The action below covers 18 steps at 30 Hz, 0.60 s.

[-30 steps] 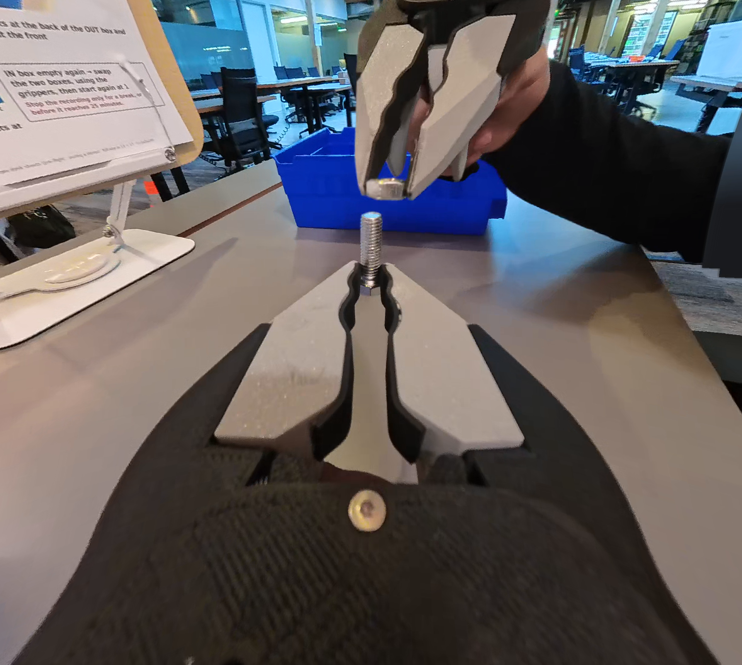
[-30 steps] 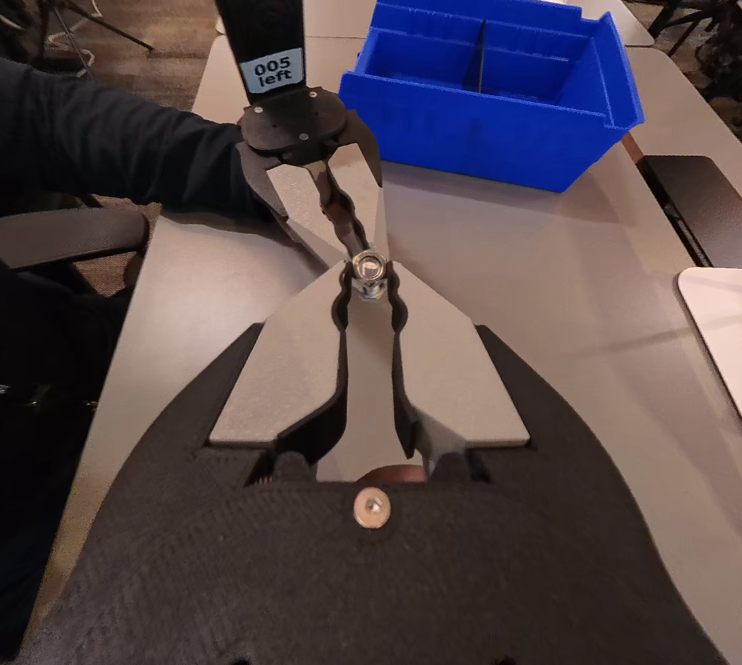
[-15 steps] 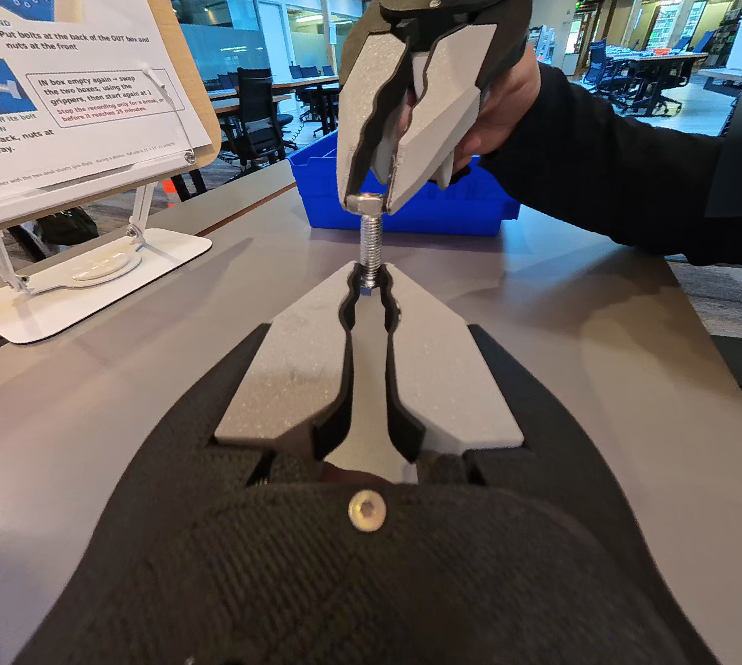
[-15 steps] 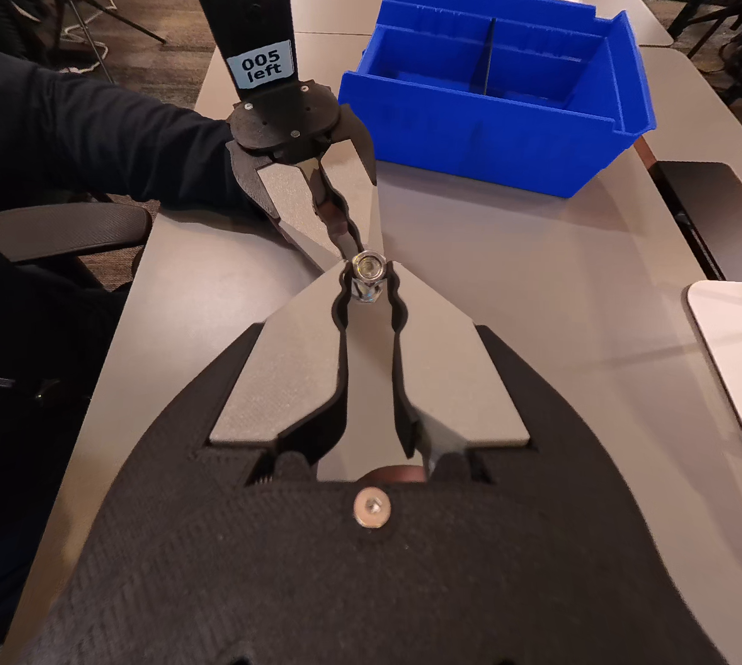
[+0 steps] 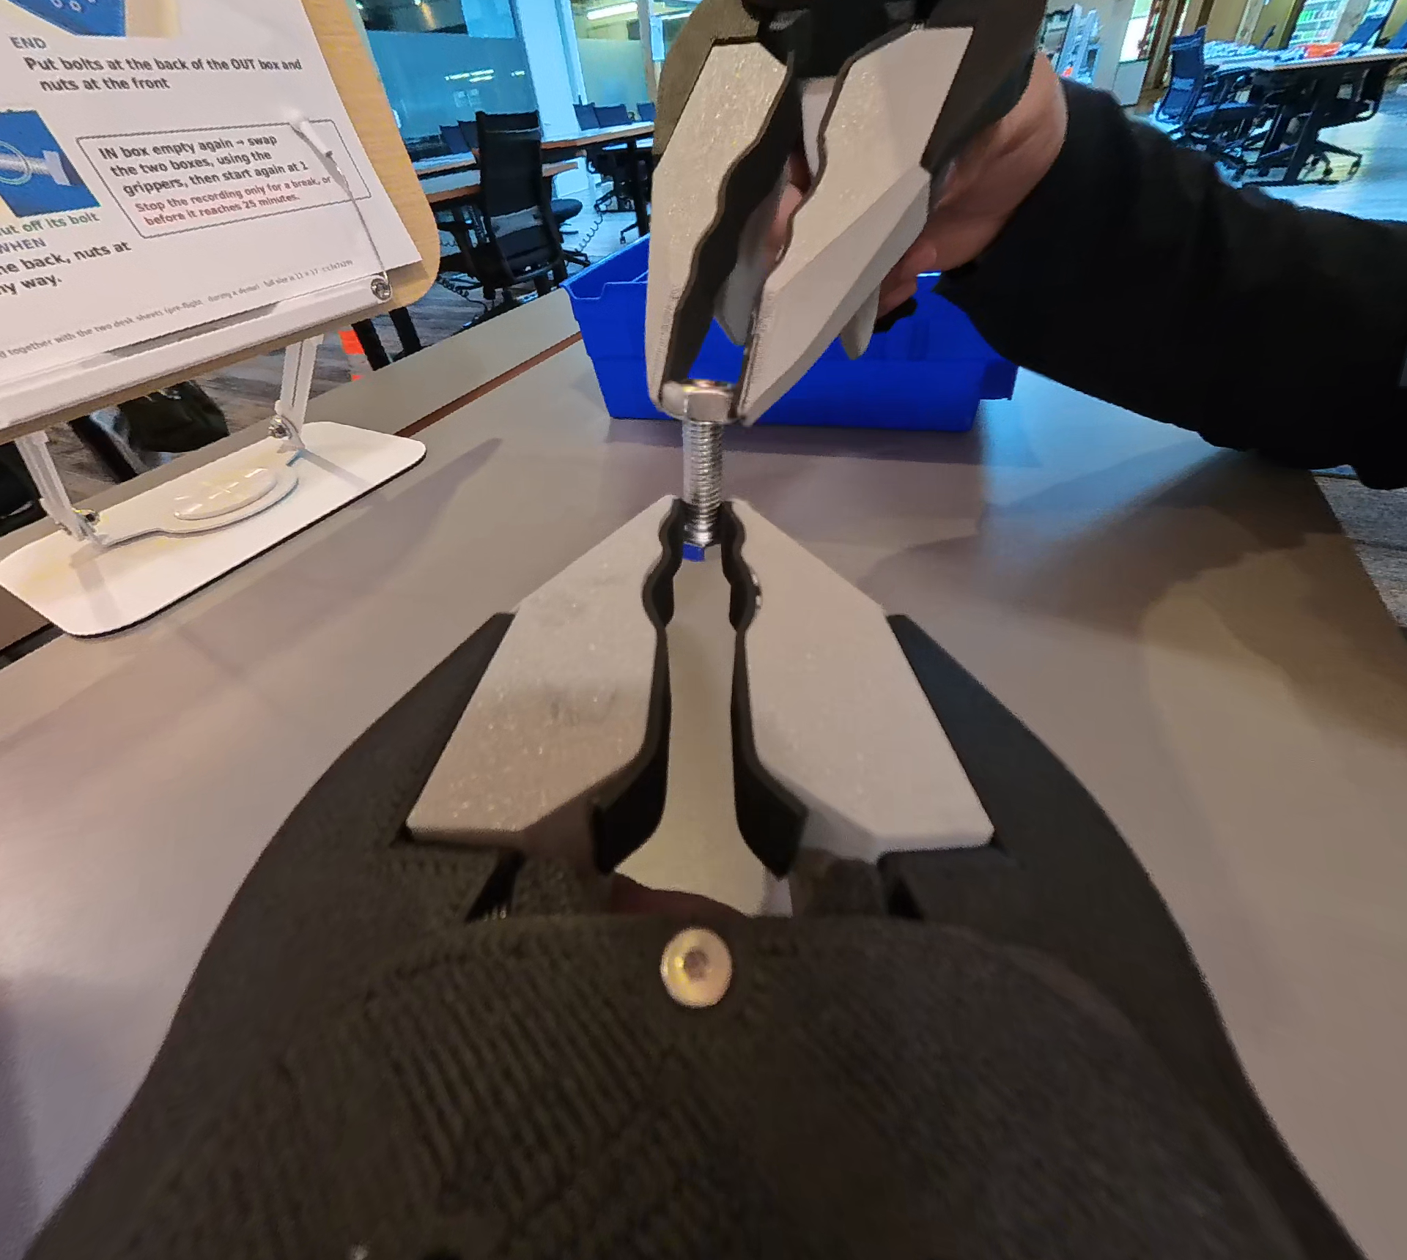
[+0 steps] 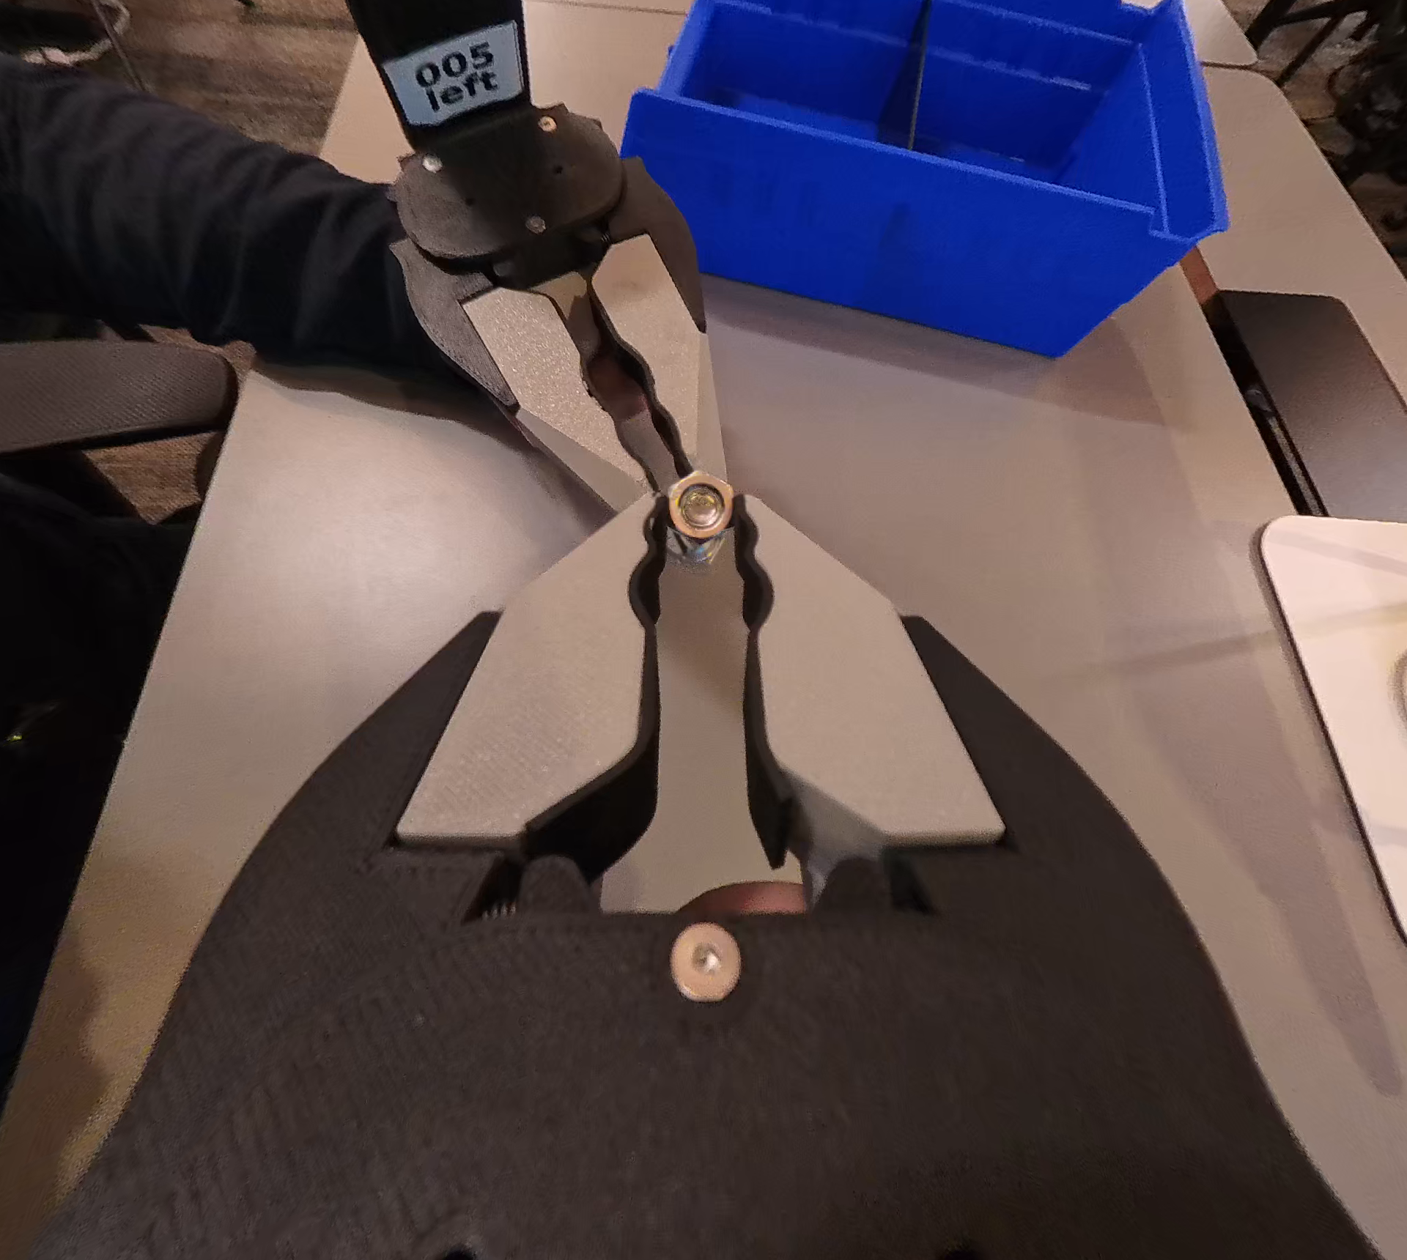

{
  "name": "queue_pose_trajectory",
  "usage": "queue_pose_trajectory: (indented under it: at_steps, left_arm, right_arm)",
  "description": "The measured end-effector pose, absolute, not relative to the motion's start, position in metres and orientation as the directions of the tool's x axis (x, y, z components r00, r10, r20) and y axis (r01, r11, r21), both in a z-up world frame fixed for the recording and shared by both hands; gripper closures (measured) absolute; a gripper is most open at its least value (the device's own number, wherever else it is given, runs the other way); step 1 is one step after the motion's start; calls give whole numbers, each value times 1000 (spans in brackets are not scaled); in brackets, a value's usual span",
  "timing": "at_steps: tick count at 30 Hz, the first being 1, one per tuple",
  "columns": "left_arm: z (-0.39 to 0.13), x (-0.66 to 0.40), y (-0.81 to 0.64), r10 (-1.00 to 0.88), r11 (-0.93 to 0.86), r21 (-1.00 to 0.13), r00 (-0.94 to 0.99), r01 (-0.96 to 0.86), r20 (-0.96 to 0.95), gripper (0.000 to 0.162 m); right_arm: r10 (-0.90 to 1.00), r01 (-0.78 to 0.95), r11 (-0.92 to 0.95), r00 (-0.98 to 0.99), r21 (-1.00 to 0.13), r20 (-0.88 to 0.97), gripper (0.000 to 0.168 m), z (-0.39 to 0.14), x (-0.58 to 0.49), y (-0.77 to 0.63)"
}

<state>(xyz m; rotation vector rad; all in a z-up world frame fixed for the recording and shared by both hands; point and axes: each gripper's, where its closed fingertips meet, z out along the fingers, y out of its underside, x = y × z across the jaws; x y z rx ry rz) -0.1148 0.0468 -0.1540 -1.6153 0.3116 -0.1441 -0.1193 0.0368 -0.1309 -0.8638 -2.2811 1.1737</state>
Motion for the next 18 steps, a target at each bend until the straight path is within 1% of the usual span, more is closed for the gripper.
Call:
queue_pose_trajectory:
  at_steps: [4,11,18]
  left_arm:
    - [-158,-118,49,-259,-62,-989,959,-137,-116,156]
    - [-160,-123,50,-220,-77,-982,964,-171,-150,155]
    - [-169,-122,52,-220,-119,-971,959,-209,-180,155]
  right_arm:
    - [708,342,490,-692,-802,138,154,-135,-121,39]
    - [736,383,448,-671,-808,90,154,-138,-125,41]
    - [745,438,491,-659,-753,102,154,-148,-122,44]
